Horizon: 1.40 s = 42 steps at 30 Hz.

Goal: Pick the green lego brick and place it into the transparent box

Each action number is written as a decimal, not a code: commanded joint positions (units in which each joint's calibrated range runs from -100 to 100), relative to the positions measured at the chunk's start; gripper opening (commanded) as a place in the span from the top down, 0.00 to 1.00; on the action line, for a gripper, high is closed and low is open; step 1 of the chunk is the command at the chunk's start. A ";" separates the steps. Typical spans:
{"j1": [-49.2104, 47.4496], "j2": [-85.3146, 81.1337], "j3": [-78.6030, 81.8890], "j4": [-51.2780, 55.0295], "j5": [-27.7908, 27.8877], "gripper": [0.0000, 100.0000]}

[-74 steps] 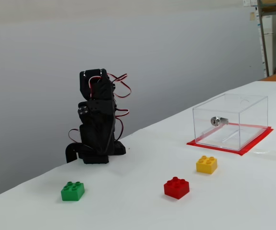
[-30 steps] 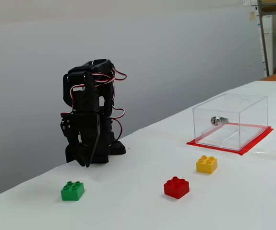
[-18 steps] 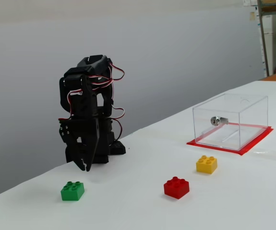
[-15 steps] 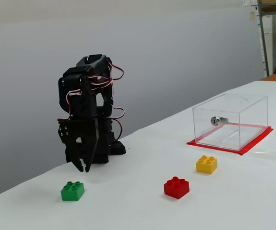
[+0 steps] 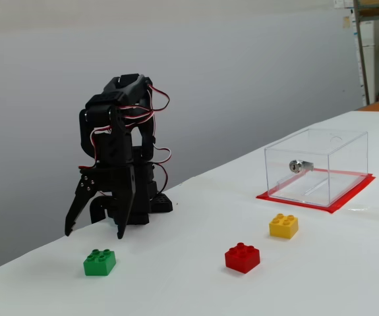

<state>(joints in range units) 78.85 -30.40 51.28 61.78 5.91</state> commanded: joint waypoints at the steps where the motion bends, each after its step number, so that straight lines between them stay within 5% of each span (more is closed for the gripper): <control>1: -0.14 2.19 -2.91 -1.12 -0.12 0.59; 8: -0.36 11.18 -5.89 -10.35 -0.17 0.59; 30: -1.62 21.36 -7.43 -10.52 -0.12 0.59; 42: -1.47 21.53 -7.79 -10.52 -0.12 0.86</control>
<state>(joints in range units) 77.88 -9.01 44.92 51.16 5.86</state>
